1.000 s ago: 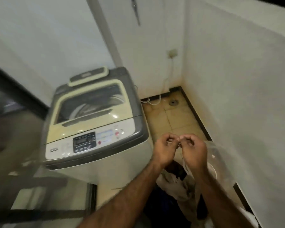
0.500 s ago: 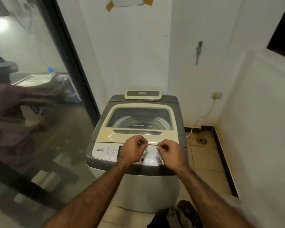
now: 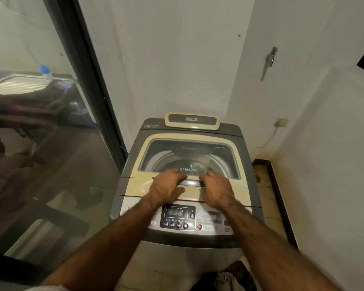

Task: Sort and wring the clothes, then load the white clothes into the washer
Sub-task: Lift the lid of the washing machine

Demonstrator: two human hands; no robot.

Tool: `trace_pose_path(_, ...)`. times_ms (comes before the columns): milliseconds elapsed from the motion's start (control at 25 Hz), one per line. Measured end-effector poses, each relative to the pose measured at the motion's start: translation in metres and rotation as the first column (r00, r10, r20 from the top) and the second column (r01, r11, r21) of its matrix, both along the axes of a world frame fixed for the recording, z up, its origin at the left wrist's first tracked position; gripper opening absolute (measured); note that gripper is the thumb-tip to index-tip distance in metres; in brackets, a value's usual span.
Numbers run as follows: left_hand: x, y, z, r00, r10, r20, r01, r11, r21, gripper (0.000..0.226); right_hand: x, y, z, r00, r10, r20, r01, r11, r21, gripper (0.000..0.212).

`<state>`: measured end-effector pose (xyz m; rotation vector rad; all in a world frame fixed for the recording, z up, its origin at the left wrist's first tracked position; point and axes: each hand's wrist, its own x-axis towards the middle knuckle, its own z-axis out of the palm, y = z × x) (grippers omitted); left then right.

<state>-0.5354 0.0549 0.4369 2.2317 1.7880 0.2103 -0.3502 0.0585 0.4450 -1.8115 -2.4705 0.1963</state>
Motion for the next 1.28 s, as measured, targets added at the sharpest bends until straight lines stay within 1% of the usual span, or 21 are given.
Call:
trace_pose_path(80, -0.002, 0.01, 0.003, 1.0, -0.014, 0.007, 0.014, 0.998, -0.056, 0.028, 0.001, 0.008, 0.002, 0.999, -0.026, -0.045, 0.024, 0.998, -0.057, 0.013)
trace_pose_path(200, 0.001, 0.012, 0.011, 0.999, 0.037, 0.021, -0.034, 0.991, -0.127, 0.015, 0.005, 0.012, 0.004, 0.995, -0.04, -0.094, 0.024, 0.987, -0.161, 0.011)
trace_pose_path(280, 0.002, 0.01, 0.013, 0.998, 0.059, 0.029, -0.054, 0.99, -0.131, 0.016, 0.007, 0.01, 0.009, 0.995, -0.02, -0.095, 0.003, 0.985, -0.172, 0.01)
trace_pose_path(360, 0.003, 0.005, 0.018, 0.997, 0.071, 0.036, -0.067, 0.994, -0.087, 0.018, 0.01, 0.005, 0.016, 0.994, -0.012, -0.11, -0.004, 0.989, -0.15, 0.01)
trace_pose_path(480, 0.001, -0.001, 0.038, 0.996, 0.068, 0.064, -0.07, 0.997, 0.025, 0.018, 0.013, -0.002, 0.036, 0.991, 0.028, -0.131, -0.037, 0.997, -0.071, 0.007)
trace_pose_path(560, 0.001, -0.003, 0.057, 0.995, 0.054, 0.081, -0.064, 0.99, 0.122, 0.018, 0.015, -0.002, 0.053, 0.987, 0.037, -0.153, -0.039, 0.999, -0.007, 0.009)
trace_pose_path(680, 0.002, 0.003, 0.089, 0.994, 0.058, 0.088, -0.081, 0.956, 0.281, 0.019, 0.016, 0.006, 0.083, 0.99, 0.056, -0.13, -0.035, 0.987, 0.159, 0.011)
trace_pose_path(760, 0.004, 0.014, 0.107, 0.995, 0.067, 0.074, -0.088, 0.935, 0.345, 0.023, 0.014, 0.015, 0.1, 0.993, 0.052, -0.105, -0.023, 0.966, 0.257, 0.012)
trace_pose_path(840, 0.005, 0.024, 0.121, 0.996, 0.064, 0.058, -0.081, 0.923, 0.376, 0.024, 0.011, 0.023, 0.111, 0.996, 0.04, -0.084, -0.012, 0.95, 0.312, 0.014)
trace_pose_path(1000, 0.004, 0.044, 0.132, 0.997, 0.078, -0.024, -0.057, 0.876, 0.479, 0.021, 0.005, 0.039, 0.121, 0.998, -0.009, -0.059, 0.032, 0.92, 0.391, 0.021)
trace_pose_path(1160, 0.005, 0.067, 0.138, 0.995, 0.098, -0.037, -0.063, 0.845, 0.531, 0.019, -0.003, 0.062, 0.129, 0.996, -0.074, -0.057, 0.092, 0.898, 0.43, 0.024)
trace_pose_path(1280, 0.004, 0.086, 0.139, 0.995, 0.081, -0.054, -0.035, 0.816, 0.577, 0.021, -0.008, 0.082, 0.134, 0.994, -0.101, -0.051, 0.114, 0.89, 0.443, 0.024)
